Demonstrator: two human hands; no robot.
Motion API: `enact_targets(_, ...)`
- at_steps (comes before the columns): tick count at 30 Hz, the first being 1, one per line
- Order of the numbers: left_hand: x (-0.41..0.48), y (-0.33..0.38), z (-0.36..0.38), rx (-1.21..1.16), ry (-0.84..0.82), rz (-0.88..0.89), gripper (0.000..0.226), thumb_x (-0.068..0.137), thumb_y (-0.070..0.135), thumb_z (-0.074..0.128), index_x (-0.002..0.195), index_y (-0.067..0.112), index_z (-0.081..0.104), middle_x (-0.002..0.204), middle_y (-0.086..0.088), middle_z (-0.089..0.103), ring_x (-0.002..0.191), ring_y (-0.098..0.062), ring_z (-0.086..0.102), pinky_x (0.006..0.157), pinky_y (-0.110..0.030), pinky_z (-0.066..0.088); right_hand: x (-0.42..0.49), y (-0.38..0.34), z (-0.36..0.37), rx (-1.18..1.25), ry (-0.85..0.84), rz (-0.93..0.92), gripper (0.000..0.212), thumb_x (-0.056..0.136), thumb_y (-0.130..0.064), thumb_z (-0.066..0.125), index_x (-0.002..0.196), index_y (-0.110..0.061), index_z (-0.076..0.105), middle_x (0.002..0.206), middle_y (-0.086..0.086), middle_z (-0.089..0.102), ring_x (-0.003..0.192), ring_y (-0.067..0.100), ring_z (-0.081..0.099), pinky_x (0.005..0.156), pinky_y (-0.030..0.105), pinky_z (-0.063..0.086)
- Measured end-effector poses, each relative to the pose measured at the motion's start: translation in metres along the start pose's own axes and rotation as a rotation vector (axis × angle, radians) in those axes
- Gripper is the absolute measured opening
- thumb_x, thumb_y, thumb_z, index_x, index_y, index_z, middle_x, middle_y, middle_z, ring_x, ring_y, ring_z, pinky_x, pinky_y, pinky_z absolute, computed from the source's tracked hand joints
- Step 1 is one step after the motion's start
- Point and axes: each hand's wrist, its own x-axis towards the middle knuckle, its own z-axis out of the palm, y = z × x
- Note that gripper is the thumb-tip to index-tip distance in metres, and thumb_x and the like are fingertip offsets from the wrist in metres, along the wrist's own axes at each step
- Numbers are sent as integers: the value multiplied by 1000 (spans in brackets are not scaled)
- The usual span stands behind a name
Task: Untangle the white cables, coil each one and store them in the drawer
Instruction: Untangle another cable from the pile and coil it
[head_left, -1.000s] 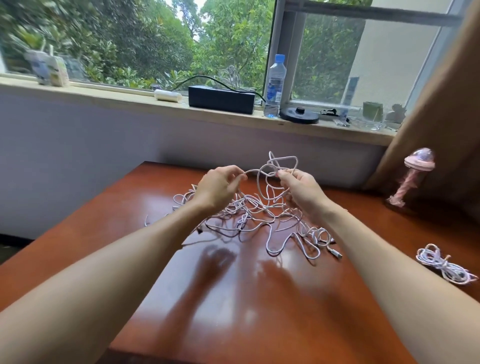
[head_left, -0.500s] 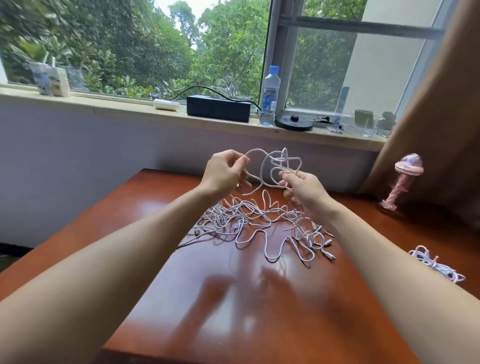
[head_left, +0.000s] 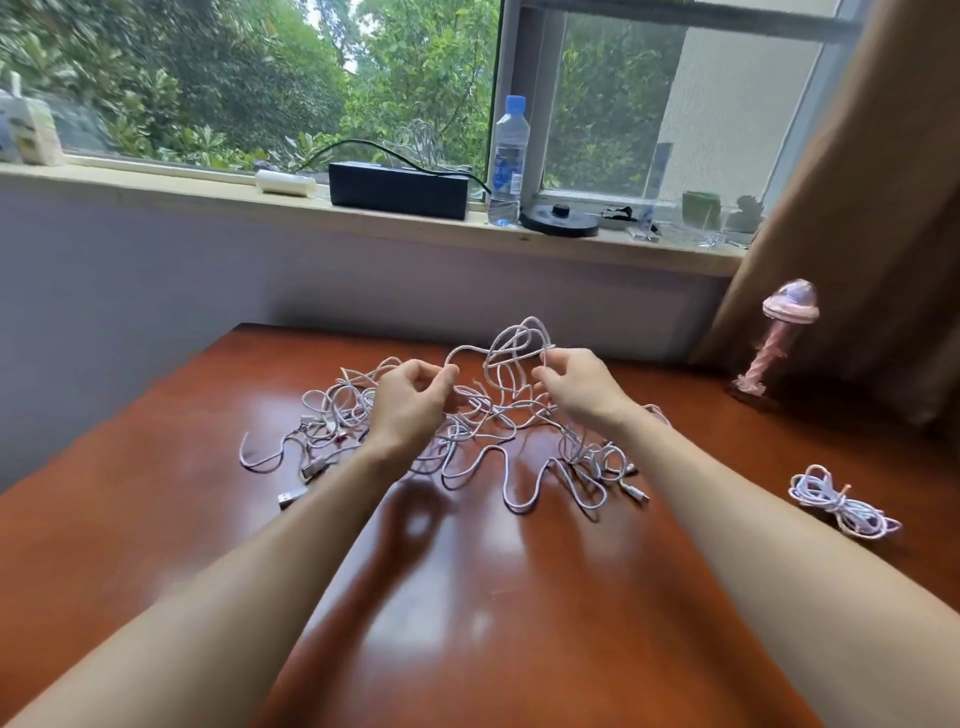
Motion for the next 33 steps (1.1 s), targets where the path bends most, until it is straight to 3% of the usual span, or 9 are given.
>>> enact_targets(3, -4, -11, 4, -77, 18, -20, 21, 98, 23, 66, 86, 6, 61, 73, -8, 75, 67, -19, 74, 69, -38, 58, 1, 6, 6, -162, 70, -54, 18, 95, -18, 58, 86, -4, 65, 86, 9, 71, 85, 30, 65, 77, 37, 49)
enact_targets(6, -10, -13, 5, -160, 22, -23, 20, 99, 22, 65, 85, 10, 59, 74, -7, 76, 71, -20, 75, 69, -33, 59, -8, 5, 9, -131, 212, -111, 30, 96, -17, 56, 122, -8, 69, 118, 9, 72, 110, 27, 65, 98, 36, 49)
enact_targets(7, -14, -14, 5, -184, 17, -27, 19, 99, 22, 64, 85, 10, 60, 74, -8, 76, 71, -21, 75, 68, -31, 59, -14, 3, 9, -107, 268, -155, 31, 97, -14, 55, 124, -10, 69, 120, 7, 72, 112, 26, 64, 99, 32, 47)
enact_targets(13, -33, -12, 5, -452, -71, -135, 15, 99, 16, 63, 90, 6, 58, 84, -16, 77, 77, -29, 77, 64, -30, 60, -62, -14, 22, 180, 312, -224, 24, 96, -10, 53, 101, -19, 74, 87, -4, 74, 77, 13, 67, 73, 28, 52)
enact_targets(15, -34, -6, 5, -551, -83, -152, 13, 99, 15, 63, 93, 4, 57, 89, -19, 76, 81, -30, 77, 66, -29, 60, -71, -13, 30, 212, 261, -185, 21, 98, -14, 54, 104, -21, 73, 84, -4, 74, 76, 13, 68, 72, 29, 53)
enact_targets(19, -35, -3, 5, -664, -123, -215, 11, 101, 16, 59, 97, 6, 55, 95, -17, 76, 83, -25, 77, 72, -29, 62, -75, -11, 41, 276, 223, -171, 16, 100, -17, 58, 109, -18, 72, 90, -9, 73, 83, 0, 66, 72, 10, 47)
enact_targets(21, -33, -3, 3, -700, -124, -234, 11, 102, 18, 58, 97, 8, 55, 97, -16, 76, 83, -24, 76, 71, -28, 62, -74, -10, 45, 340, 191, -149, 18, 101, -18, 59, 113, -14, 72, 95, -7, 74, 83, -3, 67, 74, 9, 47)
enact_targets(28, -33, -9, 7, -619, -133, -204, 19, 103, 23, 55, 90, 8, 58, 94, -13, 77, 79, -20, 76, 65, -24, 57, -71, -12, 52, 715, 86, -57, 9, 99, -5, 61, 106, -5, 67, 83, 6, 68, 60, 2, 63, 55, 13, 46)
enact_targets(33, -32, -15, 12, -384, -205, -157, 49, 109, 36, 36, 109, -5, 64, 96, -13, 77, 83, -16, 75, 67, -18, 53, -70, -10, 49, 936, 28, 31, 5, 98, -5, 63, 98, -10, 64, 71, 2, 68, 55, 10, 62, 50, 19, 45)
